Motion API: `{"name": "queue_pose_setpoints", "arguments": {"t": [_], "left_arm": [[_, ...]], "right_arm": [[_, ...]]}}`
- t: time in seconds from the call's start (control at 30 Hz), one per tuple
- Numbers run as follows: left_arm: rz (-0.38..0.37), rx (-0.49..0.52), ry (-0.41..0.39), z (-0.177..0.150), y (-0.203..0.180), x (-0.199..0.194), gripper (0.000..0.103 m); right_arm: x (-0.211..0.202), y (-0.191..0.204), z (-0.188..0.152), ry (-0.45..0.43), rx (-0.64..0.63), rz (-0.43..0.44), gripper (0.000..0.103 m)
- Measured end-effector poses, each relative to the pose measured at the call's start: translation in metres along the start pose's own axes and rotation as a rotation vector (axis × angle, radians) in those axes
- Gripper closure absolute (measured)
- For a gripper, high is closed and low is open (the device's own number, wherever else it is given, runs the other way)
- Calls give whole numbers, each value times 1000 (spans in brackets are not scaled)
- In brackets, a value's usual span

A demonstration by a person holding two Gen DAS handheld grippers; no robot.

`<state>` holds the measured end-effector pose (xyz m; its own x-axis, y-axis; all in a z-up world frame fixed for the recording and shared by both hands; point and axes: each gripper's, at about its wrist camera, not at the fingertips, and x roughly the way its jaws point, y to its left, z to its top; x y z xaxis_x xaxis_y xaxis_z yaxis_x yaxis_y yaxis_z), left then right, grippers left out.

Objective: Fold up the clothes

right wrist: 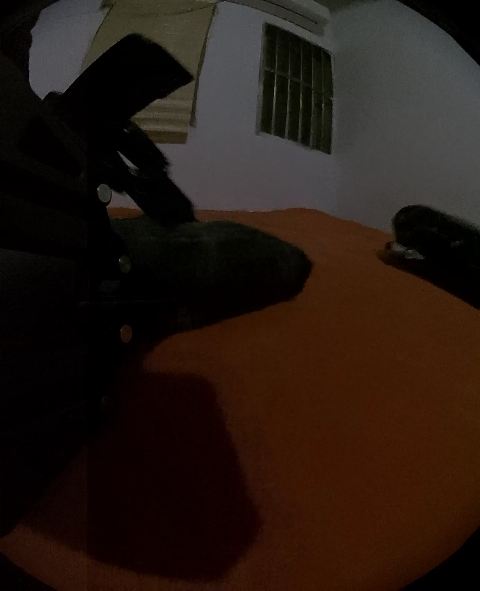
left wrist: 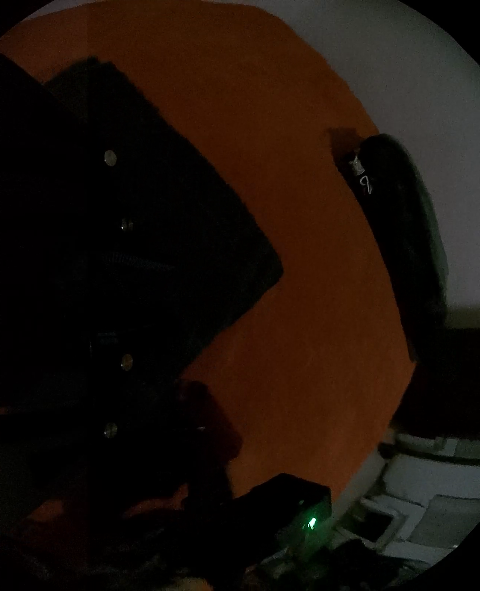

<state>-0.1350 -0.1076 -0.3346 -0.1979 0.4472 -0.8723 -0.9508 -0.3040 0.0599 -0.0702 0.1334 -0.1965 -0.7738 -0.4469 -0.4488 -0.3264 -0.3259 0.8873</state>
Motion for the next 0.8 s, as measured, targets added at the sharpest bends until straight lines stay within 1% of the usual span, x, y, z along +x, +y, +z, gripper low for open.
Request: {"name": "queue_pose_setpoints", "arguments": {"t": [0.07, 0.13, 0.2, 0.27, 0.33, 0.4, 0.43, 0.47, 0.53, 0.6, 0.63, 0.67, 0.7, 0.73, 0.77, 0.8], "left_arm": [[-38, 37, 21, -18, -15, -3, 75], [-73, 79, 49, -33, -31, 1, 75], [-44, 126, 42, -40, -38, 1, 75], [-18, 171, 34, -47, -46, 1, 75], [-84, 112, 17, -46, -35, -16, 75], [-127, 105, 16, -52, -34, -21, 74], [-125, 123, 34, -56, -38, -15, 74], [-107, 147, 62, -61, -40, -5, 75], [-71, 174, 56, -72, -40, 0, 75], [-83, 147, 32, -73, -32, -14, 75], [-100, 117, 20, -75, -26, -23, 75], [-108, 92, 7, -80, -20, -32, 75], [-112, 90, 5, -85, -15, -37, 74], [-110, 105, 22, -89, -13, -34, 74], [-95, 132, 61, -97, -12, -27, 74], [-80, 144, 71, -101, -12, -25, 75]], "right_arm": [[-12, -6, -11, -3, 26, 11, 101], [-10, -11, -29, 13, 53, 22, 101], [-3, -9, -41, 23, 48, 18, 101], [-9, -5, -45, 13, 51, -3, 101], [-26, 1, -53, -4, 32, -20, 101], [-41, 4, -66, -3, 19, -40, 101], [-38, 3, -73, 6, 37, -36, 101], [-36, 2, -81, 15, 54, -32, 101], [-37, 3, -88, 16, 54, -35, 101], [-40, 6, -92, 9, 37, -42, 101], [-42, 8, -94, 6, 29, -46, 101], [-43, 10, -96, 2, 20, -49, 101], [-45, 11, -98, -1, 12, -53, 101], [-47, 13, -100, -4, 3, -57, 101], [-48, 14, -102, -8, -5, -60, 101], [-50, 16, -104, -11, -14, -64, 101]]}}
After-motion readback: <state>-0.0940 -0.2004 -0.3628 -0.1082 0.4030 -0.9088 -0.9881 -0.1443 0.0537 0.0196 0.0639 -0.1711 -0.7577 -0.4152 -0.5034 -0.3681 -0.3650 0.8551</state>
